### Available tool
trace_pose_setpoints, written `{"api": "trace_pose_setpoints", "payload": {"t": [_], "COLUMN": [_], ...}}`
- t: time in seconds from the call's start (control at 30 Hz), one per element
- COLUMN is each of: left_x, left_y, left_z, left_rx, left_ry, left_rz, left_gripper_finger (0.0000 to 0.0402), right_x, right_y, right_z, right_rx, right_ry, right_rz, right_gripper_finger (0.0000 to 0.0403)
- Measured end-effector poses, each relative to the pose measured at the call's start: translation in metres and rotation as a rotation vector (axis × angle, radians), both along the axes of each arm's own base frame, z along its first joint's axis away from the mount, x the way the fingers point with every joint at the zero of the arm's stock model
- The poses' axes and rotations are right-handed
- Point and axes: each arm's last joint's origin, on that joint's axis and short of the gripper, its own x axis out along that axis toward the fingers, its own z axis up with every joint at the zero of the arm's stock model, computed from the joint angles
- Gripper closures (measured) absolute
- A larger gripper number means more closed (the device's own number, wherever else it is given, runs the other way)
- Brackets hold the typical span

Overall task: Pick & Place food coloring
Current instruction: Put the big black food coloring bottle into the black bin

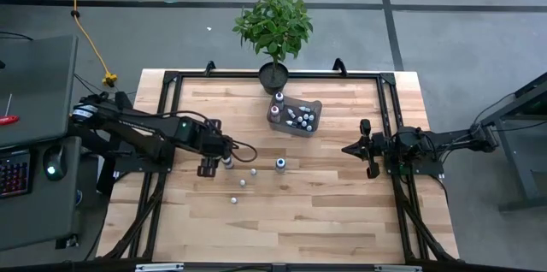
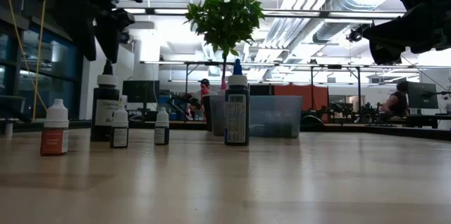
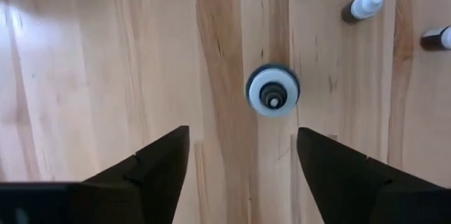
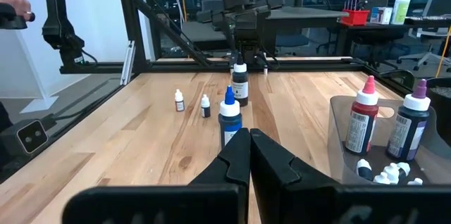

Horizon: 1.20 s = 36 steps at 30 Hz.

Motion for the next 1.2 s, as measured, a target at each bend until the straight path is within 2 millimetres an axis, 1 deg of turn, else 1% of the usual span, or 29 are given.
{"api": "trace_pose_setpoints", "payload": {"t": [0.2, 0.37, 0.47, 0.6, 0.7, 0.77, 0.87, 0.97, 1.03, 1.2], "left_x": [0.004, 0.005, 0.007, 0.009, 0.010, 0.010, 0.009, 0.007, 0.006, 0.010], "left_y": [0.000, 0.004, 0.008, 0.011, 0.013, 0.013, 0.013, 0.013, 0.013, 0.013], "left_z": [0.000, -0.001, -0.003, -0.004, -0.006, -0.014, -0.031, -0.039, -0.042, -0.040], "left_rx": [-0.017, -0.099, -0.101, -0.158, -0.147, -0.152, -0.165, -0.167, -0.162, -0.154], "left_ry": [-0.029, -0.018, -0.010, 0.004, 0.010, -0.004, 0.007, 0.007, 0.011, -0.029], "left_rz": [-0.035, -0.070, -0.088, -0.129, -0.143, -0.158, -0.167, -0.168, -0.166, -0.173], "left_gripper_finger": [0.0141, 0.0141, 0.0141, 0.0140, 0.0140, 0.0140, 0.0140, 0.0140, 0.0140, 0.0140], "right_x": [0.000, 0.000, 0.000, 0.000, 0.000, 0.000, 0.000, 0.000, 0.000, 0.000], "right_y": [0.000, 0.000, 0.000, 0.000, 0.000, 0.000, 0.000, 0.000, 0.000, 0.000], "right_z": [0.000, 0.000, 0.000, 0.000, 0.000, 0.000, 0.000, 0.000, 0.000, 0.000], "right_rx": [0.000, 0.000, 0.000, 0.000, 0.000, 0.000, 0.000, 0.000, 0.000, 0.000], "right_ry": [0.000, 0.000, 0.000, 0.000, 0.000, 0.000, 0.000, 0.000, 0.000, 0.000], "right_rz": [0.000, 0.000, 0.000, 0.000, 0.000, 0.000, 0.000, 0.000, 0.000, 0.000], "right_gripper_finger": [0.0400, 0.0400, 0.0400, 0.0400, 0.0400, 0.0401, 0.0400, 0.0400, 0.0400, 0.0400]}}
